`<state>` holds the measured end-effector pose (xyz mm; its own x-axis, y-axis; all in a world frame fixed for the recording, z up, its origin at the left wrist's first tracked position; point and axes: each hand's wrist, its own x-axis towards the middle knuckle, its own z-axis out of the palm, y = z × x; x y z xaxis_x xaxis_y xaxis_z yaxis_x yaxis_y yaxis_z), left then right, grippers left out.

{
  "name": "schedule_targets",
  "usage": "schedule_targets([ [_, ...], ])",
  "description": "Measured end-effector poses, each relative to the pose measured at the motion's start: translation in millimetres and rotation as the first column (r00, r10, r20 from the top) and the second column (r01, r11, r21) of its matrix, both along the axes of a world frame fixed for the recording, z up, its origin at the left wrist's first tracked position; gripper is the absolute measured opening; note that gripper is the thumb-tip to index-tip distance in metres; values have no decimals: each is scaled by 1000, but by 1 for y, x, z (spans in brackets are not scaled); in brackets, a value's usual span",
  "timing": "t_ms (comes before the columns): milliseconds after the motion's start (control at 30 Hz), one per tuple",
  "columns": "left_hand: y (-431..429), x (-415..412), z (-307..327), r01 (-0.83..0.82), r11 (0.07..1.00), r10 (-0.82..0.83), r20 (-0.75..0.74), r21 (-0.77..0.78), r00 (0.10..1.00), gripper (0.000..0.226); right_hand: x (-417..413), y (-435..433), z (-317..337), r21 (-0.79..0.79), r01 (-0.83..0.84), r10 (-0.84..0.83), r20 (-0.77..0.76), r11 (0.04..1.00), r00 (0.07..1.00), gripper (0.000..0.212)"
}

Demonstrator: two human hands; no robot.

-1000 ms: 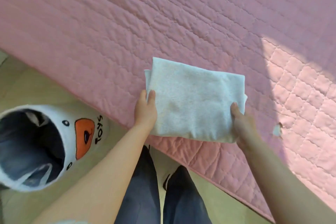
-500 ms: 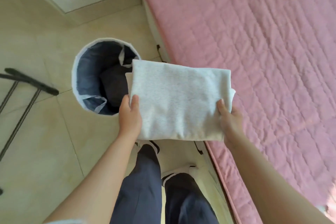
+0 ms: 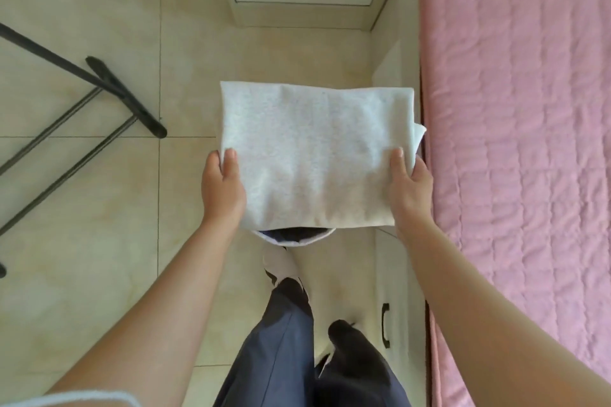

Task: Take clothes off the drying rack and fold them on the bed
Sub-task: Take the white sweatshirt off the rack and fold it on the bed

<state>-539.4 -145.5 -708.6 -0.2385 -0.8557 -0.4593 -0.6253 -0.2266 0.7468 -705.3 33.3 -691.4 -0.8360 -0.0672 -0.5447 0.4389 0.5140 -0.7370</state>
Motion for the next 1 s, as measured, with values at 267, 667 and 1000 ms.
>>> schedule_targets([
  [267,-28,7,-66,-150,989,148,82,16,986,31,-4,-56,-61,116,-98,94,42,988,995,26],
  [667,14,-4,-134,-66,952,153,277,-300,948,27,7,-74,-156,284,-65,48,68,957,997,35],
  [1000,28,-18,-229,-90,974,166,388,-208,907,36,5,-65,-244,466,-134,138,26,875,990,47],
])
